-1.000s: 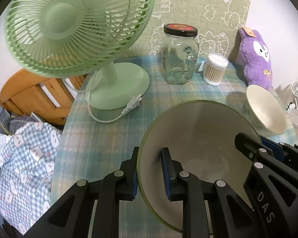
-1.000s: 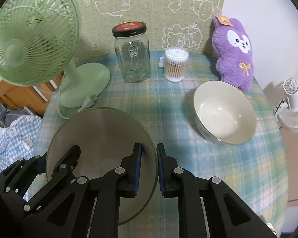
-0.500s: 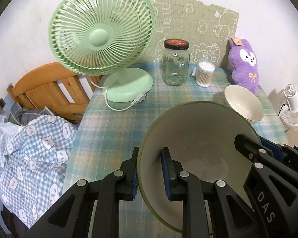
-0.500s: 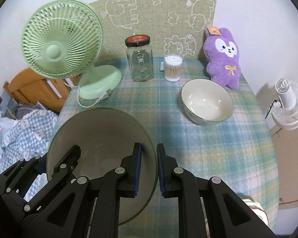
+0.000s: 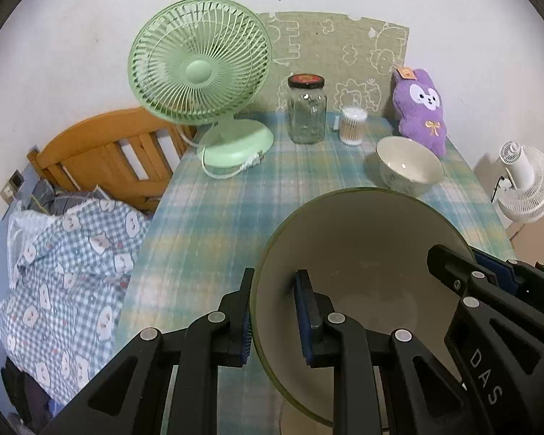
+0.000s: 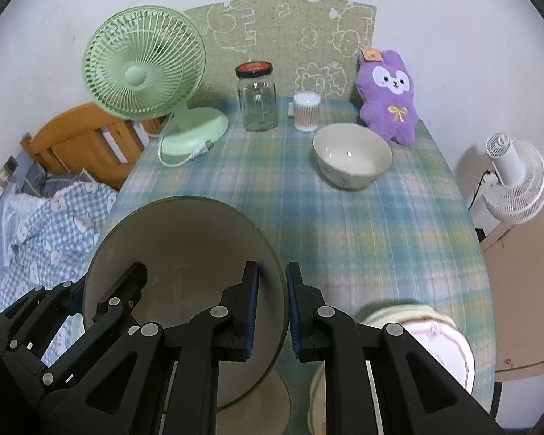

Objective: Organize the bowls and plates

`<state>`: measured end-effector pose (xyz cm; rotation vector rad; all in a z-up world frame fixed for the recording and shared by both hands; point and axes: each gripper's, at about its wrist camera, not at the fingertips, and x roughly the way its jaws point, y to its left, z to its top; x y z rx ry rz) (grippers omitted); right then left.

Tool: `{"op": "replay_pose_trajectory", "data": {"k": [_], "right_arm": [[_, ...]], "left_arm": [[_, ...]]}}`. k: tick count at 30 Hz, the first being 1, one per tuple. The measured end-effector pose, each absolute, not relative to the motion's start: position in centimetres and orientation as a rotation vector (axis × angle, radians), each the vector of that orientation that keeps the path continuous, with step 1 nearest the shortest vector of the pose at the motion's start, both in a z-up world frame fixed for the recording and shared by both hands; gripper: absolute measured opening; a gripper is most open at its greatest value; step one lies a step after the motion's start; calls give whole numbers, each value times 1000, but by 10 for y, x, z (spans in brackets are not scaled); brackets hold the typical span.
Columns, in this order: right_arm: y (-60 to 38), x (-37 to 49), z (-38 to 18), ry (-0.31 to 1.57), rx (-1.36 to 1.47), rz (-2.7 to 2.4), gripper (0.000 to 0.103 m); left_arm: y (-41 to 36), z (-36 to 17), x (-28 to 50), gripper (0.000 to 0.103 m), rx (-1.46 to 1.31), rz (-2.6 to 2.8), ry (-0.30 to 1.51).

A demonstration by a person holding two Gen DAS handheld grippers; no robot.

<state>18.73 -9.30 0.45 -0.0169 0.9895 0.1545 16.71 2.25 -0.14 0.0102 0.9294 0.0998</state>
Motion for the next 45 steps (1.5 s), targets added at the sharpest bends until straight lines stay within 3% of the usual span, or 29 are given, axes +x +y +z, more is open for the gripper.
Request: {"op": "replay_pose_trajectory", "data": {"k": [16, 43, 45], "right_arm": [[-110, 132, -41, 1075, -26, 169, 18], [-104, 134, -80, 1142, -40, 164, 20], [-104, 135, -80, 1143, -35, 170, 20]], "left_arm": [[8, -44, 109, 18, -4, 117, 1016], [11, -80, 107, 19, 13, 139, 1086], [11, -80, 108, 26, 11, 134, 1092]]}}
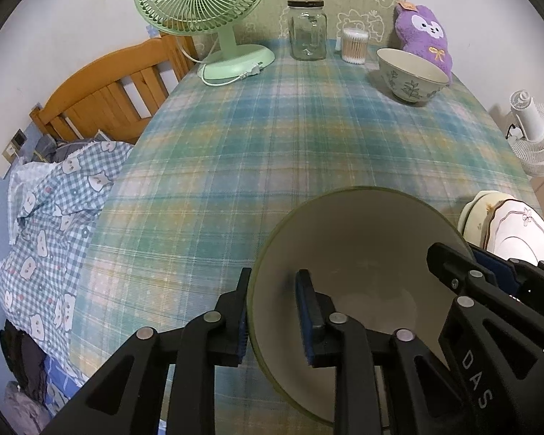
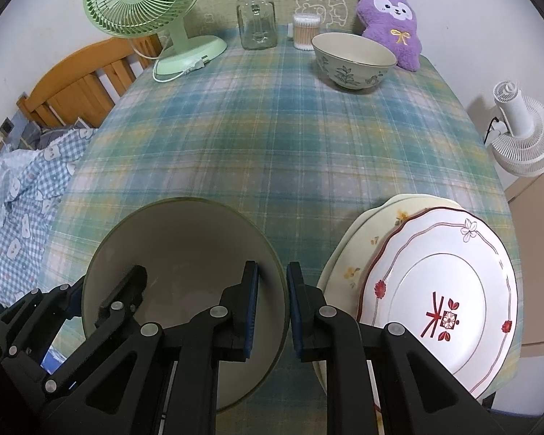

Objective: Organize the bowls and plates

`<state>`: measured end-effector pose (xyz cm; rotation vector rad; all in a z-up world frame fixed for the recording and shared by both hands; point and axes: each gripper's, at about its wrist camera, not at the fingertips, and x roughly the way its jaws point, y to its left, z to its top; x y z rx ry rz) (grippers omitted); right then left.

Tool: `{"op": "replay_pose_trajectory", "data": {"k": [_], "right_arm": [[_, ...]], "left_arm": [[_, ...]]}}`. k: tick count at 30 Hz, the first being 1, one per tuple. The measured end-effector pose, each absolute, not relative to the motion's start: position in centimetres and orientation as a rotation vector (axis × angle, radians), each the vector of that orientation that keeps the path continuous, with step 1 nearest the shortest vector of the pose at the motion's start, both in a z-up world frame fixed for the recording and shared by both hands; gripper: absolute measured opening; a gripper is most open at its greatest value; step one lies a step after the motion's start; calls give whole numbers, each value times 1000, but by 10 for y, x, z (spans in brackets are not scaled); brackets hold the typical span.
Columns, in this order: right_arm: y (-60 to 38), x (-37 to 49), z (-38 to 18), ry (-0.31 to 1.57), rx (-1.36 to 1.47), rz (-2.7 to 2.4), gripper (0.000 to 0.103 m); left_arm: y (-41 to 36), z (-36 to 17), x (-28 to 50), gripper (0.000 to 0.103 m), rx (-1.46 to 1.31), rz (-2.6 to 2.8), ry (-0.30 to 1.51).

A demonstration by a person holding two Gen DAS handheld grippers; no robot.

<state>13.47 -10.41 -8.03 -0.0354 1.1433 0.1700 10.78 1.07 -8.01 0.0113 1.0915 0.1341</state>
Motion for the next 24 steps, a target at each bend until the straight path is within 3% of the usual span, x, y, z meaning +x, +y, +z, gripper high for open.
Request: {"op": "replay_pose_trajectory", "data": {"k": [5, 11, 24], "right_arm": [[-103, 135, -72, 1138, -70, 180, 20], [-104, 138, -47, 1103, -79, 185, 20], [-110, 176, 27, 1004, -19, 106, 21]], "left_arm": [[8, -73, 108, 50, 12, 120, 1103], [8, -51, 111, 62, 18, 88, 1068], [-1, 15, 151, 74, 48, -31, 950]]}}
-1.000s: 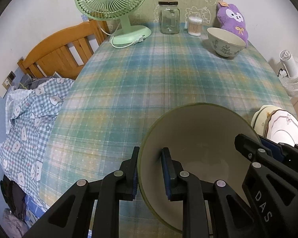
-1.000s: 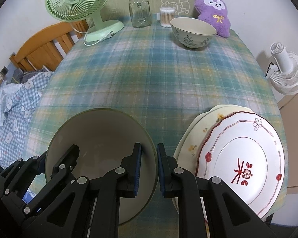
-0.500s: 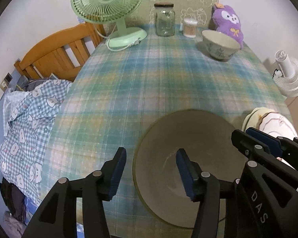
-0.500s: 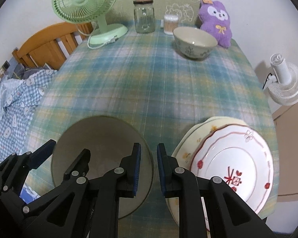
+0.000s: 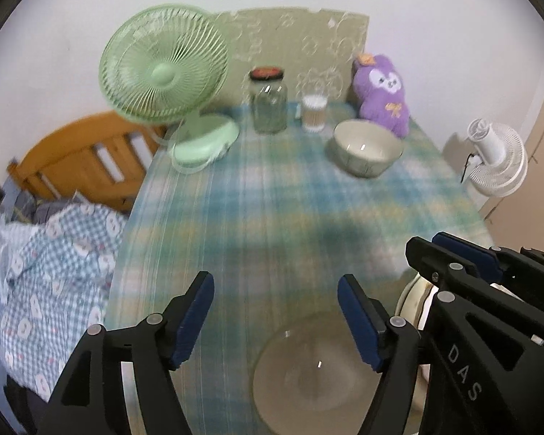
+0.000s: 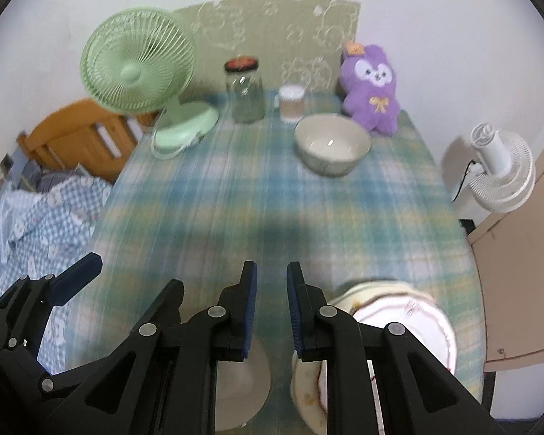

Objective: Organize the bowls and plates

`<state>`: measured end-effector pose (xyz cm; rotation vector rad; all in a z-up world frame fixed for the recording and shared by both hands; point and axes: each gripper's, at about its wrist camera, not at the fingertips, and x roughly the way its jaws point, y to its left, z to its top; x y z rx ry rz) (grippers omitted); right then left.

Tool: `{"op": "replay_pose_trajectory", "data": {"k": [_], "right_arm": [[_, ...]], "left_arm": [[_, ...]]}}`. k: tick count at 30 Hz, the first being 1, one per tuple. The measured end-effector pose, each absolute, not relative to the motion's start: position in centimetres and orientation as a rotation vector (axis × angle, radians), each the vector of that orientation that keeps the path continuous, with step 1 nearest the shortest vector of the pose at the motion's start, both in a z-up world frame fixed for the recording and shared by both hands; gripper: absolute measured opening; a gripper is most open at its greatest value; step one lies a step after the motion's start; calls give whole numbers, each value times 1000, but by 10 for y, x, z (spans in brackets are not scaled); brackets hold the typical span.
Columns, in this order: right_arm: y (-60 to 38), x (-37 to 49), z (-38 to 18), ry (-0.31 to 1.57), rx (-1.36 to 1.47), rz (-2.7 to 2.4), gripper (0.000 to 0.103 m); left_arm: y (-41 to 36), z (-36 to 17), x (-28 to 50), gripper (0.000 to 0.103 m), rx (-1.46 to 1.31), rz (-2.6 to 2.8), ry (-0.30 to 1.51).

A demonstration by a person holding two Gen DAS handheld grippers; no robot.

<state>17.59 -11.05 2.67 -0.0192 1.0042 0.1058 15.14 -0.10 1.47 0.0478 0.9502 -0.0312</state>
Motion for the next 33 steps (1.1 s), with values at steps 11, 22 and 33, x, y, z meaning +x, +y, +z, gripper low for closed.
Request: {"op": "replay_pose_trajectory", "data": {"k": [11, 22, 33], "right_arm": [[-158, 232, 46, 920, 30, 69, 71], [-211, 331, 28, 899, -19, 121, 86], [-241, 412, -22, 946, 33, 125, 82]], "left_arm": [[-27, 27, 213, 77, 10, -14, 910], [-79, 11, 293, 81, -24, 68, 887], [-114, -25, 362, 71, 6, 107, 896]]}}
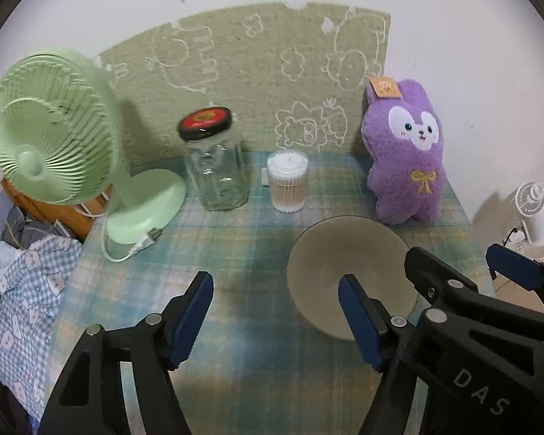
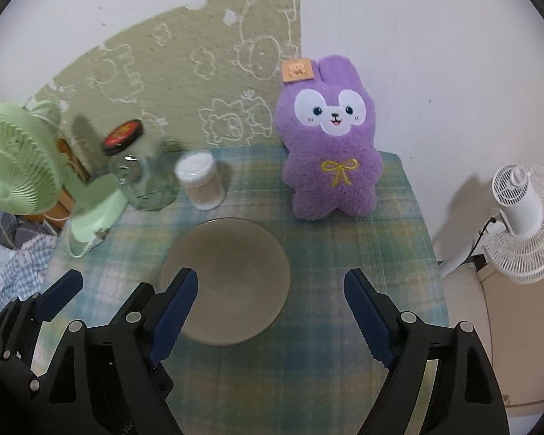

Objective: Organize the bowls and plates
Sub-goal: 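Move both tools to the bowl by the purple plush and close on its rim, then carry the held bowl with both tools toward the nested bowls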

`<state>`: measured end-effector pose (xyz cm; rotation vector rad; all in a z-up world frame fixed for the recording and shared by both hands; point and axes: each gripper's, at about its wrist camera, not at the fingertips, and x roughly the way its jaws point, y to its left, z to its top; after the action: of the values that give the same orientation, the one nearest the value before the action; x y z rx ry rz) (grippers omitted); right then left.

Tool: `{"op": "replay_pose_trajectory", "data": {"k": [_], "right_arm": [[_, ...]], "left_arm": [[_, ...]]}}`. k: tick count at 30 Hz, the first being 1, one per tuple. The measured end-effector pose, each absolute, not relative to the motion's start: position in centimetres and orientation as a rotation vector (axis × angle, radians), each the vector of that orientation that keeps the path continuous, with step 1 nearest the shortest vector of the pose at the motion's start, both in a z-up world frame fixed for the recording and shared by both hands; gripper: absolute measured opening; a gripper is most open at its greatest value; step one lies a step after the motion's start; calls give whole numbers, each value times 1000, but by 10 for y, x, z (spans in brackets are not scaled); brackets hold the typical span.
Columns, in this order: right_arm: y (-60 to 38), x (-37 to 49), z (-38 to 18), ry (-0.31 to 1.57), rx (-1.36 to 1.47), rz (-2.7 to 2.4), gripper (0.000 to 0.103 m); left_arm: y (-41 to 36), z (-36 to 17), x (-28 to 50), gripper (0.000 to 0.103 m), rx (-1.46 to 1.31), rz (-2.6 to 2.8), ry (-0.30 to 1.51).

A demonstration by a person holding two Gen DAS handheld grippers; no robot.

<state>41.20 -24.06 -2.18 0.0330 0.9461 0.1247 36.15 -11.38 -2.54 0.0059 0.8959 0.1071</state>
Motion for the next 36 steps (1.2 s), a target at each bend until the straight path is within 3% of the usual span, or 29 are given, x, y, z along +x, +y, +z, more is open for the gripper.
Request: {"op": "replay_pose_trajectory", "data": {"k": [12, 16, 21, 27, 36], "right_arm": [[-241, 461, -82, 1051, 57, 161, 44], [-240, 469, -96, 1073, 83, 172, 39], [-237, 472, -105, 1089, 70, 172, 25], [-236, 473, -108, 1088, 52, 153, 21], [-236, 468, -105, 1099, 38, 135, 21]], "left_arm": [[-122, -80, 413, 43, 16, 116, 1013], [-121, -92, 421, 36, 10, 117, 1039], [-123, -99, 424, 26, 6, 97, 1060], [-124, -104, 424, 20, -3, 133, 1061], [-126, -103, 420, 20, 24, 118, 1082]]}}
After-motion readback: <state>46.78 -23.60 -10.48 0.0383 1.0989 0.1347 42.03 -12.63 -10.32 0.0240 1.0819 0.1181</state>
